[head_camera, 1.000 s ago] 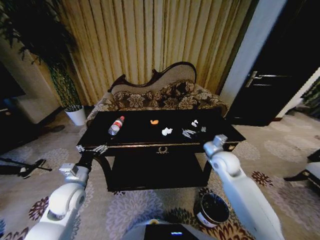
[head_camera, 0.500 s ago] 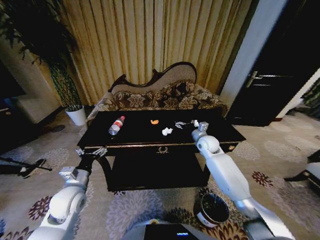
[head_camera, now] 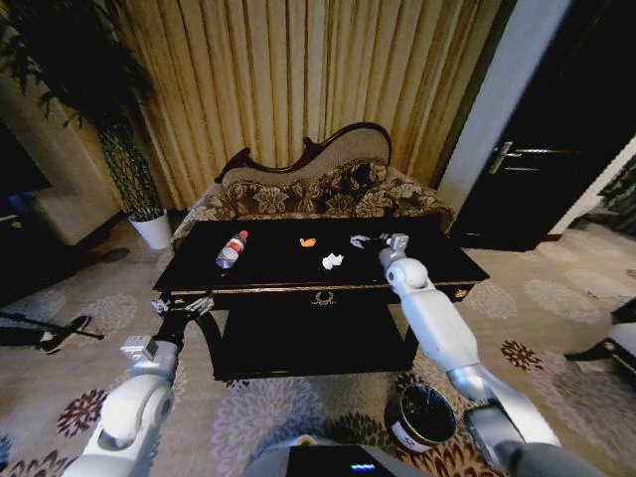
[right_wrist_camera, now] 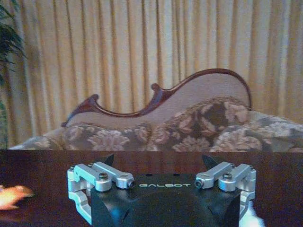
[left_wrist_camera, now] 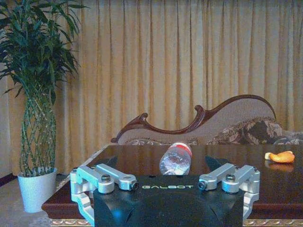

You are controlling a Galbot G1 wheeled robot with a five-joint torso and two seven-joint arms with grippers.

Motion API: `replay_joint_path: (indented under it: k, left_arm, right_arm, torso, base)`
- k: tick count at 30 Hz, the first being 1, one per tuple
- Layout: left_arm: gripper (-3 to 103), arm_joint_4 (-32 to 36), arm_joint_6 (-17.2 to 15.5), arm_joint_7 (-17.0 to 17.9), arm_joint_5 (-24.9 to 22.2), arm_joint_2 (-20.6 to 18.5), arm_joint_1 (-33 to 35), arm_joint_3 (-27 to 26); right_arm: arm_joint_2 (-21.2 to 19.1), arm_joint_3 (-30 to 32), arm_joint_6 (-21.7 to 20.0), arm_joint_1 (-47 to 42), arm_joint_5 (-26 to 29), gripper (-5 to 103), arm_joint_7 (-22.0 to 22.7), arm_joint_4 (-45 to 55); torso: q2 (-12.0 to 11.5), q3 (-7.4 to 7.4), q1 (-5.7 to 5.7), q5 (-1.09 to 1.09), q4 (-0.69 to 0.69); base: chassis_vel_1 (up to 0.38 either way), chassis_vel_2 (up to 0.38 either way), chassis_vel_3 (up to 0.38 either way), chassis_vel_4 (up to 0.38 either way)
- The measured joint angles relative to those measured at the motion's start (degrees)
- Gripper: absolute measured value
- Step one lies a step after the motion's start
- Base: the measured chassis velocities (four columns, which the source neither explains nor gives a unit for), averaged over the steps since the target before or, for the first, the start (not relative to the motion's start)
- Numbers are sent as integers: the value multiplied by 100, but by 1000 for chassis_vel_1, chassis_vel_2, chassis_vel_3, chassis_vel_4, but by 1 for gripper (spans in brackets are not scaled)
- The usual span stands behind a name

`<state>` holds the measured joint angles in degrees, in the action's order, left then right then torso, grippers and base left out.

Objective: Move to the front of the table and place the trash on the table into the trash bin.

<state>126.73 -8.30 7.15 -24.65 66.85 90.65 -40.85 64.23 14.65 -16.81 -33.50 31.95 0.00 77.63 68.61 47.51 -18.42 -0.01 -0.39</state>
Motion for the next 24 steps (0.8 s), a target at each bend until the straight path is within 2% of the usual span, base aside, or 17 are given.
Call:
replay_joint_path:
  k: [9, 24]
  left_arm:
    - [100, -38, 9, -22, 17, 44, -22, 30]
    - [100, -79, 65, -28, 73, 35, -11, 40]
  right_arm:
    - [-366, 63, 10, -307, 47, 100, 0, -175]
    - [-308, 106, 52, -372, -6, 100, 0, -210]
  torso:
    - [0, 0, 0, 1, 1]
    - [0, 0, 1, 0, 2]
  base:
    - [0, 0, 0, 0]
    - [0, 0, 0, 0]
